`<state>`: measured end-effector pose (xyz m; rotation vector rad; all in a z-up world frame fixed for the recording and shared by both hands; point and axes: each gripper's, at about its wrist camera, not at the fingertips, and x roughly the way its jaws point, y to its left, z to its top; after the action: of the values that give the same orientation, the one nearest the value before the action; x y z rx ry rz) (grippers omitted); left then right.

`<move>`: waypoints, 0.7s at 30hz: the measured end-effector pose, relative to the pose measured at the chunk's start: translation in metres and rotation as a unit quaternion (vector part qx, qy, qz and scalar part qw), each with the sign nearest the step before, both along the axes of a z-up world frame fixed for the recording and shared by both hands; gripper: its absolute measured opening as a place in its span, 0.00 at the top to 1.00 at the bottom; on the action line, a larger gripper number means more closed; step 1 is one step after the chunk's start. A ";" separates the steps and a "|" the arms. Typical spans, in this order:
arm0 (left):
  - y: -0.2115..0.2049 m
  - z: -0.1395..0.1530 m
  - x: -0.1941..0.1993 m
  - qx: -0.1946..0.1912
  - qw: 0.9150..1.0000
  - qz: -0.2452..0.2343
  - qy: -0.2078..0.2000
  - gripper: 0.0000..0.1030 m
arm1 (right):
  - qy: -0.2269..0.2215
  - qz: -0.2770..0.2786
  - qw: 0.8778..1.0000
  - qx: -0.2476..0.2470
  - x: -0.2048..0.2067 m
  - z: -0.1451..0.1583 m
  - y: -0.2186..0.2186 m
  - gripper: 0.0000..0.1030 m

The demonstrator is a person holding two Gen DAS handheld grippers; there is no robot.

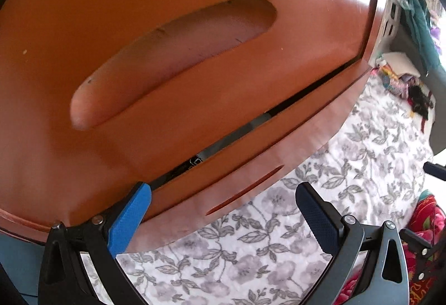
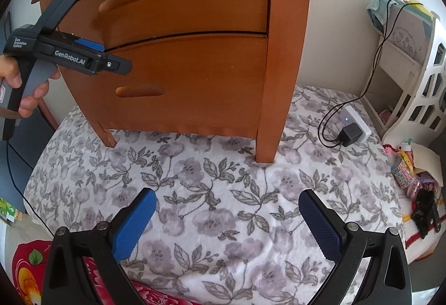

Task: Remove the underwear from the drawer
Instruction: 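Move the left tool to the lower drawer handle and grip its edge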

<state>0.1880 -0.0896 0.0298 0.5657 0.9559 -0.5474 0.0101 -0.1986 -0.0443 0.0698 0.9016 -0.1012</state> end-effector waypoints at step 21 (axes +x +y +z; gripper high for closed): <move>-0.027 -0.021 -0.008 0.093 0.994 -0.052 0.014 0.00 | -0.004 -0.029 0.999 0.042 -0.004 -0.002 -0.018 0.00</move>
<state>0.1798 -0.1167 0.0091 0.7807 1.0145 -0.5634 0.0063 -0.2162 -0.0464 0.1738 0.8962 -0.1167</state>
